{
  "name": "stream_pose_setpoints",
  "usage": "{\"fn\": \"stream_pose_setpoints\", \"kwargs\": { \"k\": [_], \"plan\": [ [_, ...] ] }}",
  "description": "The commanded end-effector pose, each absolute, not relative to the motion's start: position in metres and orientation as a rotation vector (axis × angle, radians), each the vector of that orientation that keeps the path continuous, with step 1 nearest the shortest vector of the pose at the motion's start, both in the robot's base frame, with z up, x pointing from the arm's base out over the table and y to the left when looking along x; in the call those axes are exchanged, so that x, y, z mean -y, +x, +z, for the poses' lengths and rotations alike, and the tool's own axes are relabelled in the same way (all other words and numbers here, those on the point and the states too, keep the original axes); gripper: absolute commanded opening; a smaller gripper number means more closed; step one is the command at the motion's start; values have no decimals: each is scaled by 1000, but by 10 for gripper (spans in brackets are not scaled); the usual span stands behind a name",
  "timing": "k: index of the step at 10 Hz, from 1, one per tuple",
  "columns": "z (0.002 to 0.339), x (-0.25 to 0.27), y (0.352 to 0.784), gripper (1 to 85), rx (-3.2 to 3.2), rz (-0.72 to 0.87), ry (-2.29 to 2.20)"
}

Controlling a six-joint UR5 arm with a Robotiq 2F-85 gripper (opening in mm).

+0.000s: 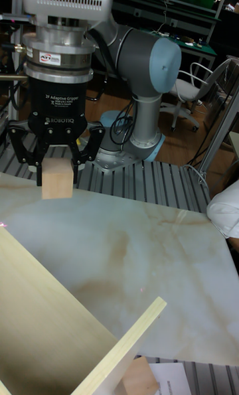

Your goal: Put the object on the shelf

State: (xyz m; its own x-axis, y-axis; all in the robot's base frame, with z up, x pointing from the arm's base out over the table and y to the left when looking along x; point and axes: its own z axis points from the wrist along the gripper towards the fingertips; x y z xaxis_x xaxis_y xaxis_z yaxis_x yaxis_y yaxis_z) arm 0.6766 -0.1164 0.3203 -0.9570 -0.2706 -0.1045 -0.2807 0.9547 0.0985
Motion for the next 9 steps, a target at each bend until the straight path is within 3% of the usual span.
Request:
{"fn": "stream_pose_setpoints", "kwargs": {
  "k": [1, 9],
  "plan": [
    [321, 112, 671, 13, -3004, 181, -423],
    [319, 107, 660, 13, -2985, 180, -413]
  ]
}}
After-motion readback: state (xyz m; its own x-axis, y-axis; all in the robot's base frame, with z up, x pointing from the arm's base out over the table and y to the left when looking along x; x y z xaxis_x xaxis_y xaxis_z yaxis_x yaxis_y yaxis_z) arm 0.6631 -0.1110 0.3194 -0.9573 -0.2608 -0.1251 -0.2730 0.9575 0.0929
